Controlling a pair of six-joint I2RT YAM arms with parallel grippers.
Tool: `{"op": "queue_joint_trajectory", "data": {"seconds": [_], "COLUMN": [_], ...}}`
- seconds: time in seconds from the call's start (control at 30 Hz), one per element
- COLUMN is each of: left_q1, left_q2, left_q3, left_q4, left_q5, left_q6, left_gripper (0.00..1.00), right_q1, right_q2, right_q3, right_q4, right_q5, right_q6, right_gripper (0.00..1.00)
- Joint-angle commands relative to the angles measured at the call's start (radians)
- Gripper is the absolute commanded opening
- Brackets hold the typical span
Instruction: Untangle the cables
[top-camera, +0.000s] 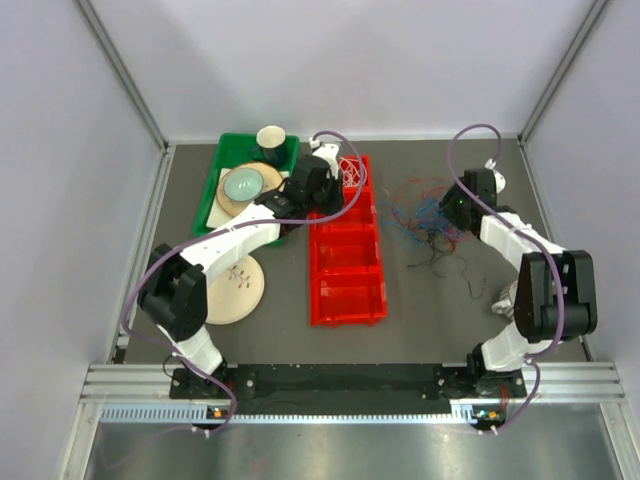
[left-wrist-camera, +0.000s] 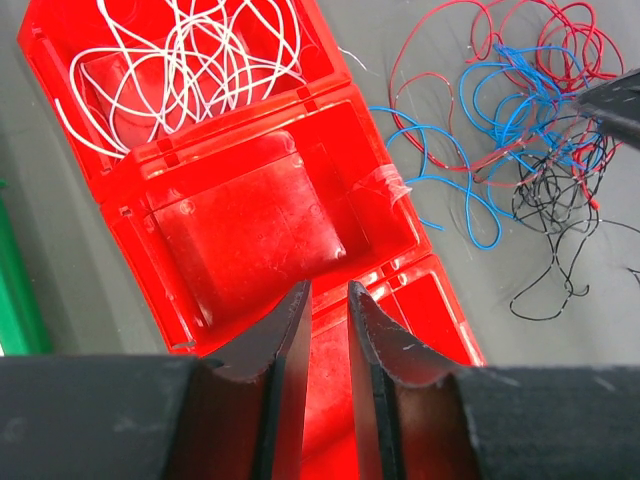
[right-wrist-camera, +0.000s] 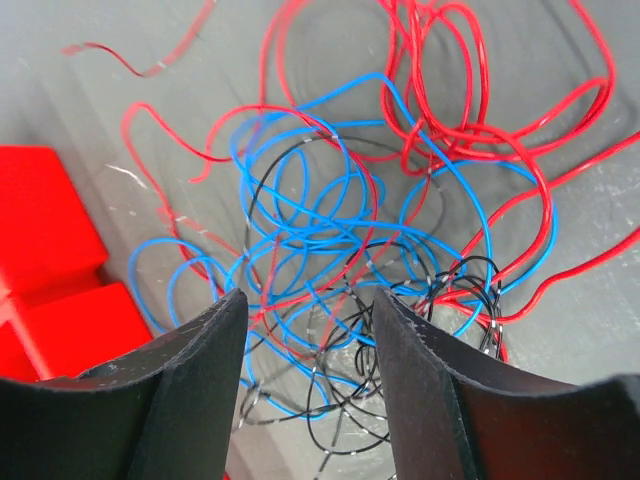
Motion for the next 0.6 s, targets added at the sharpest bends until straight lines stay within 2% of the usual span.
{"op": "queue_joint_trajectory", "data": {"seconds": [0.0, 0.23, 0.57], "left_q1": [-0.004, -0.006, -0.006], "left_q2": [-0.01, -0.006, -0.01], "left_q3": [0.035, 0.035, 0.03], "left_q4": [0.019, 0.025, 0.023], "left_q5": [-0.009, 0.003, -0.003], "left_q6": [0.005, 0.002, 0.004], "left_gripper": [0.27, 0.27, 0.27], "right_q1": [-0.004, -0.008, -0.01], "right_q2": [-0.091, -0.075, 0.053], "right_q3": [-0.011, -0.019, 0.042], "right_q4": [0.043, 0.043, 0.04], "right_q5": [0.035, 0.009, -0.052], "right_q6": [-0.012, -0.004, 0.02], "right_gripper": [0.53, 0.52, 0.51]}}
